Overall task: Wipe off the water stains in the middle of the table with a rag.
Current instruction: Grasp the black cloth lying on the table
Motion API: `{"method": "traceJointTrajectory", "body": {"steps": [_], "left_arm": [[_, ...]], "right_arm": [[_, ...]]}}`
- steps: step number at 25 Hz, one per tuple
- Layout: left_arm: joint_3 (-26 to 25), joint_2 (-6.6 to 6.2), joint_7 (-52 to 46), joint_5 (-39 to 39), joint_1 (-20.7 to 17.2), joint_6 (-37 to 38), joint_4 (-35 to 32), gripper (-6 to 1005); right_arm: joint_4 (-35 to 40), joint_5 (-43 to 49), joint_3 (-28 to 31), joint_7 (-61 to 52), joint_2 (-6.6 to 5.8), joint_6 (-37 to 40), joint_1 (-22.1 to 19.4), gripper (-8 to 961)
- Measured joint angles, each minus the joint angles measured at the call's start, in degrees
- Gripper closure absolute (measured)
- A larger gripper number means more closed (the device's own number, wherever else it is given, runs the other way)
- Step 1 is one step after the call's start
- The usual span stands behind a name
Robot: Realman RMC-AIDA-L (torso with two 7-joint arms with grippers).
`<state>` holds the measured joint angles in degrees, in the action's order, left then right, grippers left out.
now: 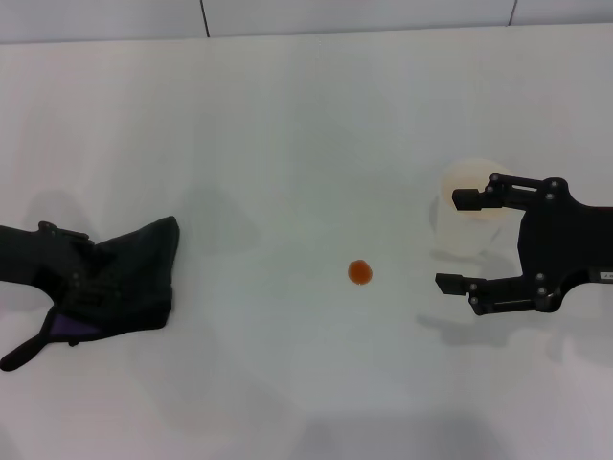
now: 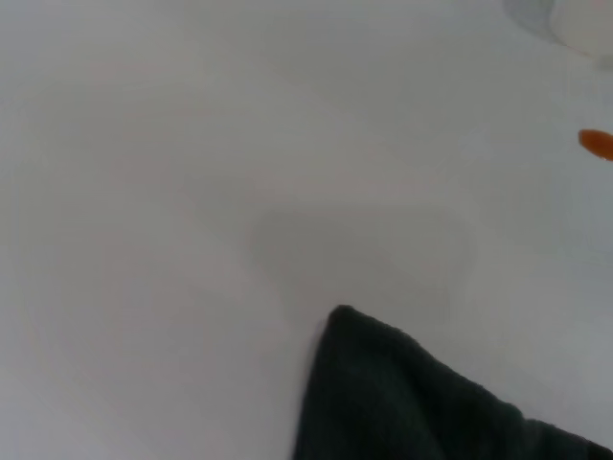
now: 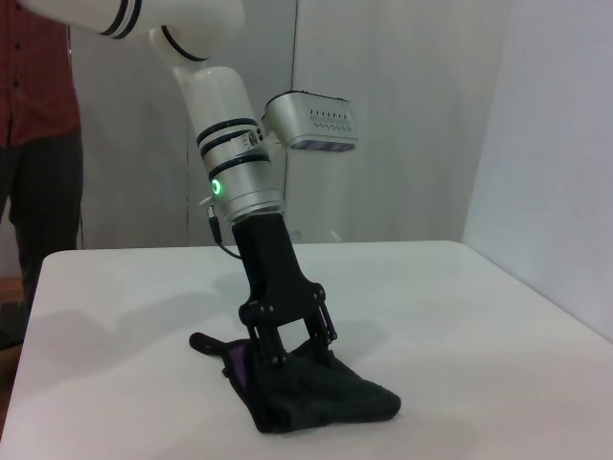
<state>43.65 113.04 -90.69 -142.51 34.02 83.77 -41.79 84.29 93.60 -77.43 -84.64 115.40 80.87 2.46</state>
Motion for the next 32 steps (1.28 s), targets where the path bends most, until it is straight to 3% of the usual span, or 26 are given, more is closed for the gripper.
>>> {"method": "traceJointTrajectory", "body": {"steps": [2,4,15,21,26,32], "left_arm": [[0.01,0.00,-0.23,-0.04,0.33,-0.01,-0.02,233],[0.01,-0.01,-0.48,-0.08,0.55,-0.02,-0.06,429],[-0.04,-0.38,-1.94,-0.42,1.92,-0.23,-0.19,676],[1.96,0.28,-1.84,-0.80,1.82,-1.55,-0.04,900],[2.75,1.01,-1.81,-1.91,1.86,-3.00,0.19,967],[2.75,1.03,-1.85,-1.84,1.97,-2.53,0.00,971]], "right_arm": [[0.00,0.00,0.00,0.00,0.00,-0.01,0.00,83],[0.00,0.00,0.01,0.00,0.00,-0.01,0.01,84],[0.00,-0.17,0.18,0.20,0.00,-0.01,0.09,83],[0.00,-0.53,0.18,0.26,0.00,-0.01,0.09,84],[0.08,-0.79,0.15,0.34,0.00,-0.01,0.09,83],[0.10,-0.79,0.01,0.33,0.00,-0.01,0.07,83]]}}
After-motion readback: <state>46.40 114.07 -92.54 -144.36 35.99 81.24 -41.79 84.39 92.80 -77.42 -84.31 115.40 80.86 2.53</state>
